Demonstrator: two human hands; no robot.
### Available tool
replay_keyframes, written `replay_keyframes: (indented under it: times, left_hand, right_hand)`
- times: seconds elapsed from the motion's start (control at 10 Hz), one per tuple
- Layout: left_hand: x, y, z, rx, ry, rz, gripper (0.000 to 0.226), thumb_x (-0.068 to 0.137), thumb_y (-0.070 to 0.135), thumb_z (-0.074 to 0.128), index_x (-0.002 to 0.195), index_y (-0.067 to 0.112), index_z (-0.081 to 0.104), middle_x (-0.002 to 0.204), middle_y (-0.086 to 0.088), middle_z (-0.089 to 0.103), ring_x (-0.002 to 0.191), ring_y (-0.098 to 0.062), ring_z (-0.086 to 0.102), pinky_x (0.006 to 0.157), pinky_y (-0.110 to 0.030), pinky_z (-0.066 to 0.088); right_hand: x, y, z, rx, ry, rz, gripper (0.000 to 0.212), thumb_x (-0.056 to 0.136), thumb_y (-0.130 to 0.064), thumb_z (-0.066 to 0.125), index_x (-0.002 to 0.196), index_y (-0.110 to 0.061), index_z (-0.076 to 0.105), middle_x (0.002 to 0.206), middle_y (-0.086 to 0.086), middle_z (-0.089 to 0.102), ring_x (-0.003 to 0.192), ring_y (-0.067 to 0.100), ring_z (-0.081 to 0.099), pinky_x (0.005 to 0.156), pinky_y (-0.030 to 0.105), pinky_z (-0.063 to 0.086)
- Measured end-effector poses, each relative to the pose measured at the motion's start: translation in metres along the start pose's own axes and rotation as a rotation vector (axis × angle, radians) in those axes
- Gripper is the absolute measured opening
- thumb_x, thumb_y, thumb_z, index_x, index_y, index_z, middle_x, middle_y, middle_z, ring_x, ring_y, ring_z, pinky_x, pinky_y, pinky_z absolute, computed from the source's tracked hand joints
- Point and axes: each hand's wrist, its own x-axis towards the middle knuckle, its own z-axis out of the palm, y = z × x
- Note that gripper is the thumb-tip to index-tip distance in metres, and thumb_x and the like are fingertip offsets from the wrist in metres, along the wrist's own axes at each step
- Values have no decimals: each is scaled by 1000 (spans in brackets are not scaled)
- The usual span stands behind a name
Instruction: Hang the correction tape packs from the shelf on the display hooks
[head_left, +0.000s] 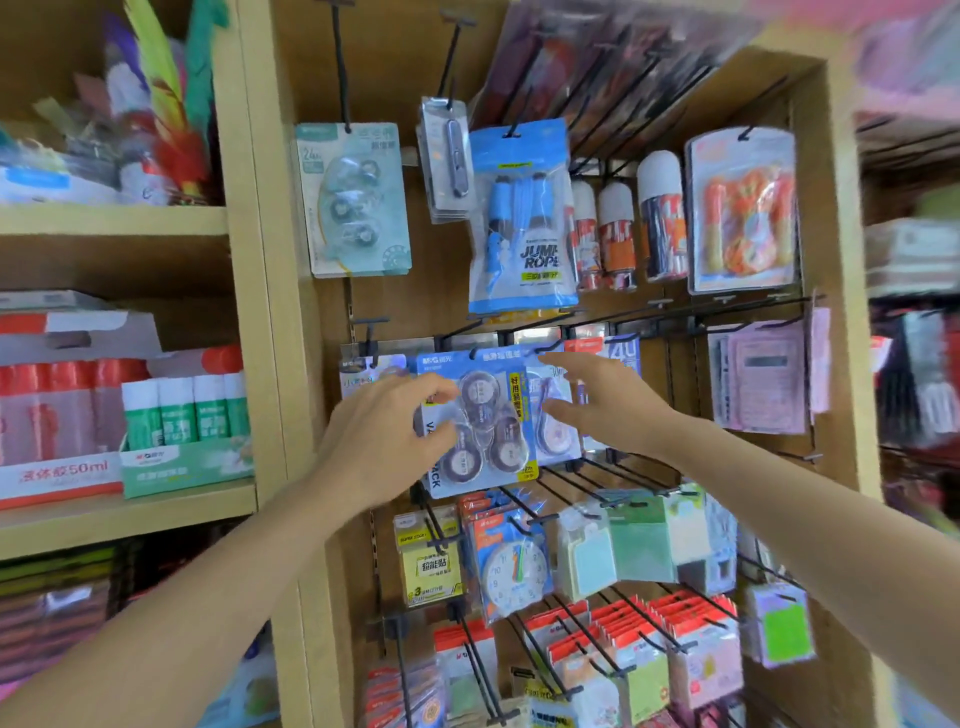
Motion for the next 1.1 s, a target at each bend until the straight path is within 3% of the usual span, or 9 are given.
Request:
replay_keyframes:
  times: [0.1, 0.3, 0.5, 0.8, 1.1]
  left_hand:
    - [18, 4, 5, 81, -58, -40, 31, 91, 39, 62, 122, 36, 65, 112, 15, 70, 97, -13, 61, 76, -34, 50]
    - [34, -2, 17, 239, -123, -68, 34, 91, 46, 60, 122, 32, 65, 109, 13, 71, 99, -17, 65, 70, -31, 52]
    - [33, -3, 18, 234, -106, -73, 33, 91, 44, 61, 120, 29, 67, 109, 9, 71, 104, -19, 62, 73, -35, 53]
    - [20, -1, 13, 259, -36, -72, 34, 90, 46, 63, 120, 32, 65, 114, 11, 68, 98, -14, 64, 60, -29, 38]
    - [18, -3, 11, 266, -34, -88, 37, 88, 52, 62, 121, 35, 64, 118, 11, 66, 97, -15, 65, 65, -30, 51]
  right_hand:
    - [3, 2, -8, 24, 6, 73, 56, 94, -37, 64, 145, -24, 46, 143, -1, 56, 124, 21, 56, 96, 32, 44]
    - [2, 3, -11, -132, -103, 170, 57, 96, -37, 61, 148, -21, 43, 145, 4, 53, 124, 28, 56, 99, 40, 47]
    - [-2, 8, -2, -158, -182, 220, 61, 94, -38, 61, 149, -25, 39, 148, 2, 51, 127, 30, 53, 99, 39, 46]
    - [-18, -8, -1, -138, -154, 164, 55, 94, -39, 61, 145, -27, 44, 141, -1, 56, 118, 26, 58, 97, 38, 48]
    - [-21, -12, -4, -56, -49, 140, 57, 93, -41, 62, 146, -29, 45, 137, -4, 59, 116, 22, 58, 93, 34, 46]
